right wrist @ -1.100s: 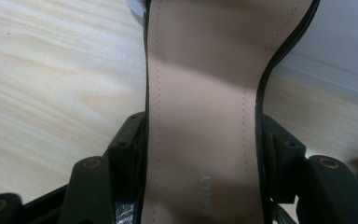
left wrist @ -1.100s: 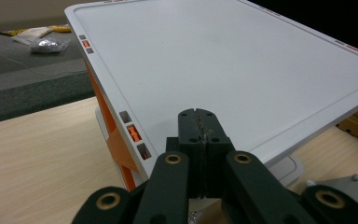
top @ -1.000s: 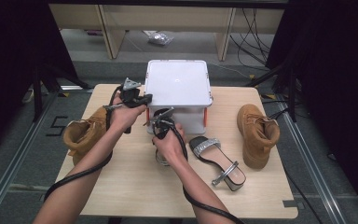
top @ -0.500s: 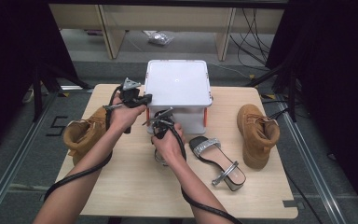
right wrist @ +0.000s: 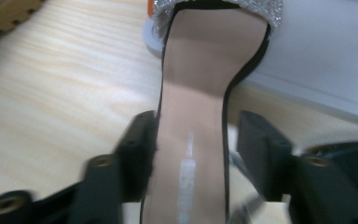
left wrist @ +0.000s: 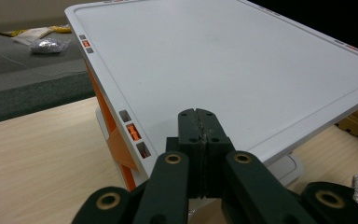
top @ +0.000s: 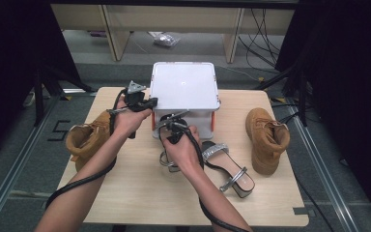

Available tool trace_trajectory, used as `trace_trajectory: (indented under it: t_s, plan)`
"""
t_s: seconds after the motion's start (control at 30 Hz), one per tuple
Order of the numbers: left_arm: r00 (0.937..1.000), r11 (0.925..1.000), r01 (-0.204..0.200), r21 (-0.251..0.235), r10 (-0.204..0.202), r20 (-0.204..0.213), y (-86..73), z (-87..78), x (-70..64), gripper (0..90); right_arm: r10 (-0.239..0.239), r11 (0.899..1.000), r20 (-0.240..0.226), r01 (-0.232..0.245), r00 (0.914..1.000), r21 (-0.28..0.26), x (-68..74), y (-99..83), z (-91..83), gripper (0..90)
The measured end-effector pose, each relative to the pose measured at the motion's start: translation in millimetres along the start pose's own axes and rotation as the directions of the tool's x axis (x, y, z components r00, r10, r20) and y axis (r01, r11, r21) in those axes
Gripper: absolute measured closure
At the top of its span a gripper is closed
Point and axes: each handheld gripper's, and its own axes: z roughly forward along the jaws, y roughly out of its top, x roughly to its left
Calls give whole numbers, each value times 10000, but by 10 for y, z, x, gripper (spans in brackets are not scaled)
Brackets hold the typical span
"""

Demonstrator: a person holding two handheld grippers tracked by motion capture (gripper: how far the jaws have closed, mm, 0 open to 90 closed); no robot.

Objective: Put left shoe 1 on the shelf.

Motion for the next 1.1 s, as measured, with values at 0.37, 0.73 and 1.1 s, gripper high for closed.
trace_trajectory:
  t_s: [0.37,0.73,1.1]
  plan:
    - [10000,10000,6,27,-6,-23,2,-1,-1,890,-752,9964,-264,761,9968,362,-255,-375,-342,900]
    - [10000,10000,41,-24,-41,40,0,0,5,890,-663,9897,-499,720,9966,1239,-276,-709,-161,900]
    - [10000,10000,-8,50,8,15,3,-8,3,890,-1242,9837,-922,1348,9880,1192,-93,-797,14,900]
